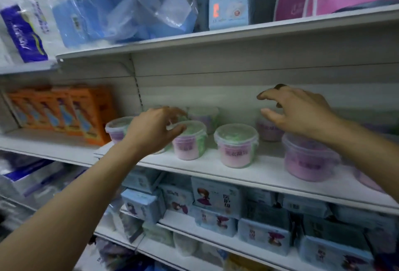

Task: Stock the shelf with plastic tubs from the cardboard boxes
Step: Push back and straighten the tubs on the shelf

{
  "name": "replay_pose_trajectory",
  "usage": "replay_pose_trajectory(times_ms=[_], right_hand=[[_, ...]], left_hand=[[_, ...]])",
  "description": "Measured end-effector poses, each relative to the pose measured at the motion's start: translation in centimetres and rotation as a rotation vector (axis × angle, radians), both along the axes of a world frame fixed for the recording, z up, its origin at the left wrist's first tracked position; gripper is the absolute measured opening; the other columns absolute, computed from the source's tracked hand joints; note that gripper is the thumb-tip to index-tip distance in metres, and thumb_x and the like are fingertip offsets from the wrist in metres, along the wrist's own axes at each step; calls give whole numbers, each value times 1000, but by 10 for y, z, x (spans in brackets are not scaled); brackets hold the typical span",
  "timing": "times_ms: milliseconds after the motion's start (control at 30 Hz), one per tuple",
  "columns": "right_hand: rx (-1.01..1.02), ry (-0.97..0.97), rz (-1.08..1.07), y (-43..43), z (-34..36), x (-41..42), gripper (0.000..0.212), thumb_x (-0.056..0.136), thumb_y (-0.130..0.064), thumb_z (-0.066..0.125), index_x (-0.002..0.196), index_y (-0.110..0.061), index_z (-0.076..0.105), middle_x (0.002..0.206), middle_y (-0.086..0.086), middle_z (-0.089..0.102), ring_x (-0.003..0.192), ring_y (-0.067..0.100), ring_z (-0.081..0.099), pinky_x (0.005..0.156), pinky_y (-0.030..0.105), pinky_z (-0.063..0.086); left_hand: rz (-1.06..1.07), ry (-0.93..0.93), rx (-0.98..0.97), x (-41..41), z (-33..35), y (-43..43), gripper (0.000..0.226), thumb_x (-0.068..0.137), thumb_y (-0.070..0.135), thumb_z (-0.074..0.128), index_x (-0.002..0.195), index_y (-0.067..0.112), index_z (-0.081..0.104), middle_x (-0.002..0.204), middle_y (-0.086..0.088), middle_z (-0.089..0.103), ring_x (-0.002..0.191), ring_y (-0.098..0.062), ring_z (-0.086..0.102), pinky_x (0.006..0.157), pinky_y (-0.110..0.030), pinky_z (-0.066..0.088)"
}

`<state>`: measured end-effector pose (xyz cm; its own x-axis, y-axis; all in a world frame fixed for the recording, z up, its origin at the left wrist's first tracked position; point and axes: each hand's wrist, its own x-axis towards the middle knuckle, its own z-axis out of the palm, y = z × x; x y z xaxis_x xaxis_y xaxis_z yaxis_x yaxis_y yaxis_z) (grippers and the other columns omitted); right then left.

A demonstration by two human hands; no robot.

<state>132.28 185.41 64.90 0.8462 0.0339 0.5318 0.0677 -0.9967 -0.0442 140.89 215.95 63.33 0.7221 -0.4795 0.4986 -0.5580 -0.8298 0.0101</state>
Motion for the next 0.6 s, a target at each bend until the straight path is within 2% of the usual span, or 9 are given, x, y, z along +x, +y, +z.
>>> replay_pose_trajectory(times_ms=[167,300,600], right_hand=[[46,56,-96,42,-2,9,39,90,-43,52,129,-39,48,133,-7,49,120,19,50,92,36,44],[44,109,-144,66,-4,7,41,89,-43,54,130,-41,47,133,-9,48,116,17,53,86,33,43],[11,147,-293,50,1,-3,44,87,-43,55,130,-38,47,129,-7,54,112,17,55,89,34,45]], left_hand=[[-100,38,21,29,7,43,38,89,50,56,124,36,56,113,14,65,93,-8,62,75,-37,57],[-177,66,23,50,9,62,36,87,51,57,121,38,56,113,13,65,94,-9,63,76,-37,57],[-305,205,-10,86,3,22,38,86,46,59,123,37,57,112,10,67,94,-15,65,83,-38,55]])
